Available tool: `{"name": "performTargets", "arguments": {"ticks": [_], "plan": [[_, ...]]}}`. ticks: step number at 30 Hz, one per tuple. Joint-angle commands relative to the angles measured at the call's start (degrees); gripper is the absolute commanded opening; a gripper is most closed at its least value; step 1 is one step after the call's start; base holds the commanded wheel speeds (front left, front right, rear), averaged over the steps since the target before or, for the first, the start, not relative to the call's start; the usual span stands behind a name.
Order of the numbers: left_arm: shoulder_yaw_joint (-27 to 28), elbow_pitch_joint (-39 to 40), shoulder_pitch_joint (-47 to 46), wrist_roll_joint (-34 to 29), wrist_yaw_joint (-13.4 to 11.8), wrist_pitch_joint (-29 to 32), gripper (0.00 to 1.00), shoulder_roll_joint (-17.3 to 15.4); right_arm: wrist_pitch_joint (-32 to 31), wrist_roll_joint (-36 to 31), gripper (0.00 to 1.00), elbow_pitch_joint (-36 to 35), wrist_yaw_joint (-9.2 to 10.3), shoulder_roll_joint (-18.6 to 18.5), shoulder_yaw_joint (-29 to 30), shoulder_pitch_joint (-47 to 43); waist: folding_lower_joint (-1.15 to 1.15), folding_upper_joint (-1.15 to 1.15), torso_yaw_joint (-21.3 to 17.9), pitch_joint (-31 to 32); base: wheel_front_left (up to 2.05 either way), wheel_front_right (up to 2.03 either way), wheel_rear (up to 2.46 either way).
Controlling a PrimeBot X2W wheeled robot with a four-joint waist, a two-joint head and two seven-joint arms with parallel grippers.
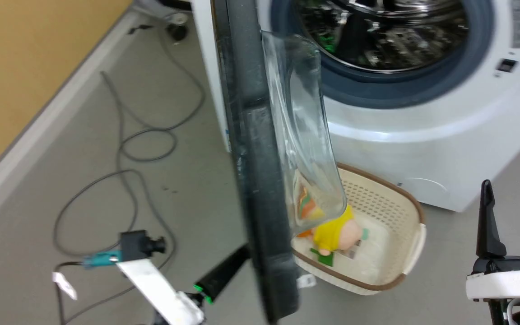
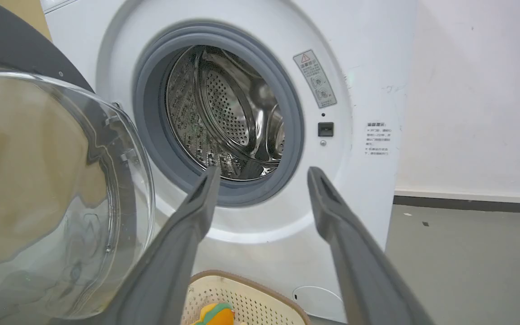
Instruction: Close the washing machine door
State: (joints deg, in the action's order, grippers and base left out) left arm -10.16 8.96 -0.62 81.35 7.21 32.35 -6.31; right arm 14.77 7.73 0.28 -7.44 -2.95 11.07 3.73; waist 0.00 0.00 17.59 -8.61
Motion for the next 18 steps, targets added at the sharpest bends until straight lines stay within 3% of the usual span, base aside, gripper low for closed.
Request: {"name": "performTargets", "arguments": {"ticks": [1, 9, 18], "plan": [[-1.79, -0.62, -0.31, -0.25, 0.27, -1.32, 0.0, 0.15, 0.23, 0.4, 1.0, 0.13, -0.05, 0.07, 0.09, 0.52, 0.0, 0.0, -2.09, 0.18, 0.0, 0.0, 0.0], [-11.62, -6.38, -4.78, -2.01, 0.27, -9.58, 0.0, 0.11, 0.23, 0.81, 1.0, 0.49, -0.05, 0.07, -0.03, 0.77, 0.0, 0.0, -7.15, 0.13, 0.0, 0.0, 0.0], [-20.26, -14.09, -10.61, 0.72, 0.27, -17.84, 0.0, 1.59, 0.23, 1.23, 1.0, 0.79, -0.05, 0.07, -0.58, 0.73, 0.0, 0.0, -11.24, 0.16, 0.0, 0.0, 0.0]]}}
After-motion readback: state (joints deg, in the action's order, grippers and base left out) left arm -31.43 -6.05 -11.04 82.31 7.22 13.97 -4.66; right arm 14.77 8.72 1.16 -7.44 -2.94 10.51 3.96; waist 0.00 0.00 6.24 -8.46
